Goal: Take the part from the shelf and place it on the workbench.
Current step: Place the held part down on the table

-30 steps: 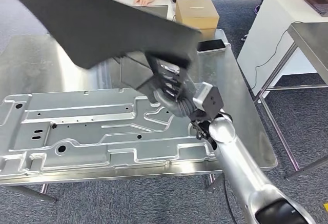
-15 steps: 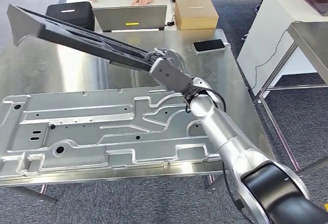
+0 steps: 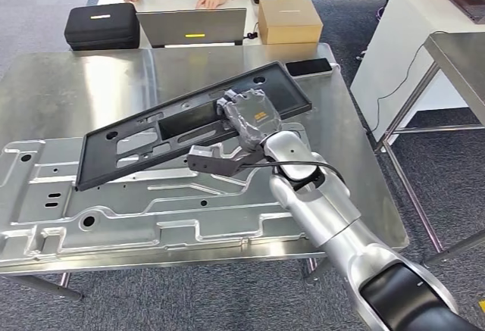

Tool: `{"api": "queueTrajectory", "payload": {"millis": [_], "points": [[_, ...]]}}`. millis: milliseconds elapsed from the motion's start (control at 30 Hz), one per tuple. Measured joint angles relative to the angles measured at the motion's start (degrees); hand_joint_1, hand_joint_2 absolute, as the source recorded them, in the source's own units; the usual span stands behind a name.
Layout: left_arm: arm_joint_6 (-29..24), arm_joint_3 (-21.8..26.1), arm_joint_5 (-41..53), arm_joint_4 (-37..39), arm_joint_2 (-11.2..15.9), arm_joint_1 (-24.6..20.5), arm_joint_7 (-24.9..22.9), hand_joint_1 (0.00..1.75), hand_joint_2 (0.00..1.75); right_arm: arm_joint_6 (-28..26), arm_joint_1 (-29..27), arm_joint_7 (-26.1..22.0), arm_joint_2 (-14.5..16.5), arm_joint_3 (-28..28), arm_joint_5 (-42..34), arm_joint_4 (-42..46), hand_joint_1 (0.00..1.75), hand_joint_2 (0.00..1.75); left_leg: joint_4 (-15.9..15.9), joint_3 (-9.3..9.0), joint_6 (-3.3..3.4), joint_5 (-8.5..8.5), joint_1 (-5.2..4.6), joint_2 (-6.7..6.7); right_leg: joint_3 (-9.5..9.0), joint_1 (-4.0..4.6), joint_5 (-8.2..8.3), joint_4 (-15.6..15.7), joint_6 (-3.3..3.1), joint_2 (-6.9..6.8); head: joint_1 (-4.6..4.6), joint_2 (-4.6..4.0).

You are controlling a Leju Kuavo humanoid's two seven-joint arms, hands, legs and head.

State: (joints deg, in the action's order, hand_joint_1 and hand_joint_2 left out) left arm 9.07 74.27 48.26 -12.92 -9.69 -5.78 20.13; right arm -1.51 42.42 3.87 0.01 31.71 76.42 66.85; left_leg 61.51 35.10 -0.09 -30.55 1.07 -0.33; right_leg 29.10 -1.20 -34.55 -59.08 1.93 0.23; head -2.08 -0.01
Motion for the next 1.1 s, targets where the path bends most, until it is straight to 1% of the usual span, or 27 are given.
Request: {"api": "queueTrajectory", "payload": {"millis": [100,200,367,533,667,800,933,1100], "points": [[0.0,0.4,-0.6,0.0,-0.1,0.0,0.5,0.0,1.75,1.7,-0.9,0.1,0.0,1.8,3.4,0.4,1.75,1.75,0.0,0.0,0.0,0.0,0.0,0.0,-0.01,0.0,0.0,0.0,0.0,0.0,0.0,-0.02],[0.0,0.8,-0.8,0.0,-0.2,0.0,1.4,0.0,1.75,2.5,-2.1,0.2,0.2,4.1,5.1,0.4,1.75,1.75,0.0,0.0,0.0,0.0,0.01,0.0,0.0,0.0,0.0,0.0,0.0,0.0,0.0,-0.01],[0.1,0.8,0.1,0.0,-0.3,0.1,3.7,0.0,1.75,3.9,-3.4,0.3,0.8,6.9,4.2,-0.3,1.75,1.75,0.0,0.0,0.0,0.0,0.0,0.0,0.0,0.0,-0.01,0.0,-0.01,0.0,0.0,-0.01],[0.5,0.7,0.7,0.0,-0.3,0.1,5.1,0.0,1.75,4.6,-3.2,0.3,1.5,8.1,2.4,-3.7,1.75,1.75,0.0,-0.03,0.0,0.0,0.0,0.0,-0.03,0.0,-0.01,0.0,-0.01,0.0,0.0,0.0],[0.3,0.6,1.2,0.0,-0.3,0.2,5.3,0.0,1.75,4.7,-2.5,0.3,2.8,8.2,1.0,-7.5,0.0,0.0,0.0,-0.06,0.0,0.0,0.0,0.0,-0.06,0.0,0.0,0.0,-0.01,0.0,0.0,0.0],[-0.2,0.6,1.1,0.0,-0.3,0.2,4.7,0.0,1.75,4.8,-1.4,0.0,4.3,8.3,0.1,-11.3,0.0,0.0,0.0,-0.06,0.0,0.0,0.01,0.0,-0.06,0.01,-0.01,0.0,-0.01,0.0,0.0,0.01],[-0.2,0.6,1.1,0.0,-0.3,0.1,5.1,0.0,0.0,4.8,0.0,-0.3,5.7,8.4,-1.0,-14.5,0.0,0.0,0.0,-0.06,0.0,0.0,0.02,0.0,-0.06,0.01,-0.01,0.0,-0.01,0.01,0.0,-0.01],[-0.3,0.4,1.4,0.0,-0.3,0.1,5.0,0.0,0.0,5.5,2.1,-1.7,6.5,8.4,-3.1,-17.8,0.0,0.0,0.0,-0.06,0.0,0.0,0.01,0.0,-0.06,0.01,-0.01,0.0,-0.01,0.01,0.0,0.01]]}}
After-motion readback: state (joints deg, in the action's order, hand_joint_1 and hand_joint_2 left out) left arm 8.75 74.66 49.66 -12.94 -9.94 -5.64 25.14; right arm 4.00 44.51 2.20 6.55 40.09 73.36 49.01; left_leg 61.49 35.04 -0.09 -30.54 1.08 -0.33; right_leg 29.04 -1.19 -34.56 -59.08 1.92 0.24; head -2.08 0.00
